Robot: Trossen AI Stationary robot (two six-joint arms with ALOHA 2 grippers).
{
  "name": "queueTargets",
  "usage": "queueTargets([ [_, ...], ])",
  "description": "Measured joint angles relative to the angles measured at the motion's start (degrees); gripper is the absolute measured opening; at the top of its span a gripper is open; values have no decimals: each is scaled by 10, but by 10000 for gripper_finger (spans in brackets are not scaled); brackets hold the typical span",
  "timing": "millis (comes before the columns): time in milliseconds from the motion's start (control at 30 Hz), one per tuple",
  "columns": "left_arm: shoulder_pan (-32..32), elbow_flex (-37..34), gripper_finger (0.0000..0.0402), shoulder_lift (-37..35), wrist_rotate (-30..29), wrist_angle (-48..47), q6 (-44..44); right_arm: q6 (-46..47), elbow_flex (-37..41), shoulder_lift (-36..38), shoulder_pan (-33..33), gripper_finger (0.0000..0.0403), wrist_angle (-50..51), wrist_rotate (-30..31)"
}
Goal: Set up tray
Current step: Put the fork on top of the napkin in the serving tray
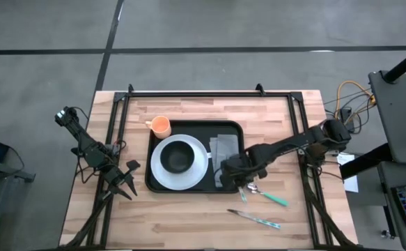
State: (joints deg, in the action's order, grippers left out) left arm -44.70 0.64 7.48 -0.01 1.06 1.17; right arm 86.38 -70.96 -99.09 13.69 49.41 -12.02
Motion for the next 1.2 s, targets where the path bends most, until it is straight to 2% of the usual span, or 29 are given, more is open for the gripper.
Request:
queueTargets([
  [433, 0, 0, 84, 0, 0, 0, 0, 94, 0, -4, -61, 15, -6, 4],
  [733, 0, 0, 84, 0, 0, 0, 0, 56, 0, -39, -97, 15, -48, 14],
  [1000, 0, 0, 84, 4, 0, 0, 0, -1, -17, -71, -140, 15, -53, 16],
  [1200, 0, 0, 84, 10, 0, -1, 0, -5, -15, -77, -154, 15, -48, 17],
])
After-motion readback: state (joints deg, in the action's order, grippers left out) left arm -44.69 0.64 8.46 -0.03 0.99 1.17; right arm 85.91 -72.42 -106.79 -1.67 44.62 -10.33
